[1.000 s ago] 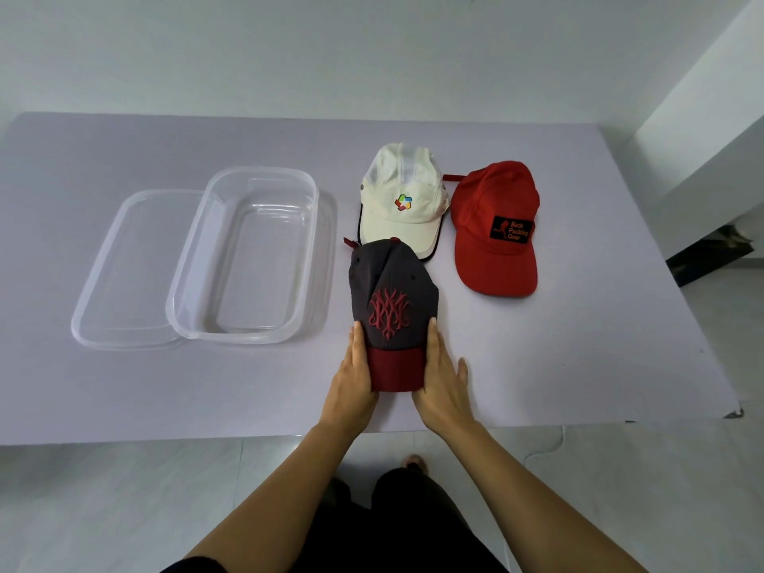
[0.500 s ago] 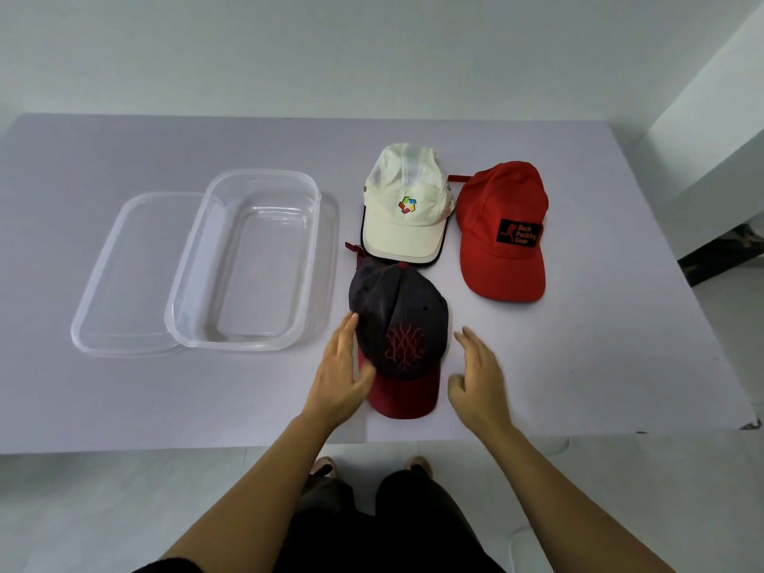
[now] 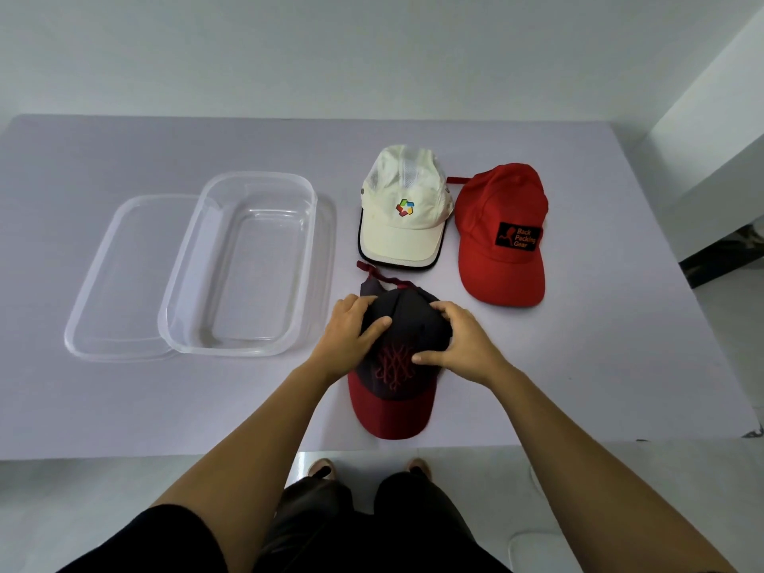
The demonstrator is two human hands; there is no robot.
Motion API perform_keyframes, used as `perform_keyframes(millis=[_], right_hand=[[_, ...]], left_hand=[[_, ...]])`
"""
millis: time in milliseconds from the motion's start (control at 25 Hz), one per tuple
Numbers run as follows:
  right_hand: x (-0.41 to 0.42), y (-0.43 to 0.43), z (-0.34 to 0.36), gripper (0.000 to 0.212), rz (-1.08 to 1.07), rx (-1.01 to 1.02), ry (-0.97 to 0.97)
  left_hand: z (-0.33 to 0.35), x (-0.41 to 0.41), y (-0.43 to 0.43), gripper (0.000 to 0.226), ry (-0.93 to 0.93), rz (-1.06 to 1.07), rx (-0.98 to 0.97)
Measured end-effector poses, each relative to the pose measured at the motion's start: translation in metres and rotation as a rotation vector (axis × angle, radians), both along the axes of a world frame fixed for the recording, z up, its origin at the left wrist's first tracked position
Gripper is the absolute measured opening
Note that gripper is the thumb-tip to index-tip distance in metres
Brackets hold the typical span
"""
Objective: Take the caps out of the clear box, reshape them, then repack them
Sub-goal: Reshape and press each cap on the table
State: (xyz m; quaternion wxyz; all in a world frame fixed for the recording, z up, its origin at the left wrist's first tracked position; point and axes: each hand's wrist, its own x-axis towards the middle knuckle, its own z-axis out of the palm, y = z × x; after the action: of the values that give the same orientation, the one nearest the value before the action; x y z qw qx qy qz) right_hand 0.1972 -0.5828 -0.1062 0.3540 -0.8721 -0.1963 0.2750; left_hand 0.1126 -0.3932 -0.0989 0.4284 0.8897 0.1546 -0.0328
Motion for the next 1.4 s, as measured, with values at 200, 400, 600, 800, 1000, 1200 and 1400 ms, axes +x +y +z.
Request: perform_keyframes(millis=[200, 400, 600, 800, 1000, 1200, 1400], right_hand=[[0.004, -0.001, 0.017, 0.068, 0.05, 0.067, 0.038], [0.004, 0.002, 0.032, 0.047, 0.063, 0.16, 0.133], [0.009, 0.001, 0.032, 0.048, 0.106, 0.179, 0.155], [0.018, -0.008, 0.023, 0.018, -0.122, 0.19, 0.098], [0.016, -0.006, 0.007, 0.032, -0.015, 0.048, 0.11], [0.018, 0.008, 0.0, 0.019, -0.114, 0.089, 0.059], [0.024, 0.017, -0.001, 0.016, -0.161, 0.139, 0.043]], left_hand=[[0.013, 0.001, 0.013, 0.035, -0.059, -0.141, -0.017], [0.024, 0.004, 0.016, 0.028, 0.082, -0.165, -0.362], [0.024, 0.011, 0.018, 0.026, 0.111, -0.002, -0.36], [0.016, 0.014, 0.03, 0.04, 0.081, 0.11, -0.316], [0.005, 0.017, 0.023, 0.037, 0.068, 0.196, -0.315], [0.006, 0.024, 0.018, 0.039, 0.025, 0.239, -0.201], [0.006, 0.03, 0.022, 0.043, 0.021, 0.265, -0.147]])
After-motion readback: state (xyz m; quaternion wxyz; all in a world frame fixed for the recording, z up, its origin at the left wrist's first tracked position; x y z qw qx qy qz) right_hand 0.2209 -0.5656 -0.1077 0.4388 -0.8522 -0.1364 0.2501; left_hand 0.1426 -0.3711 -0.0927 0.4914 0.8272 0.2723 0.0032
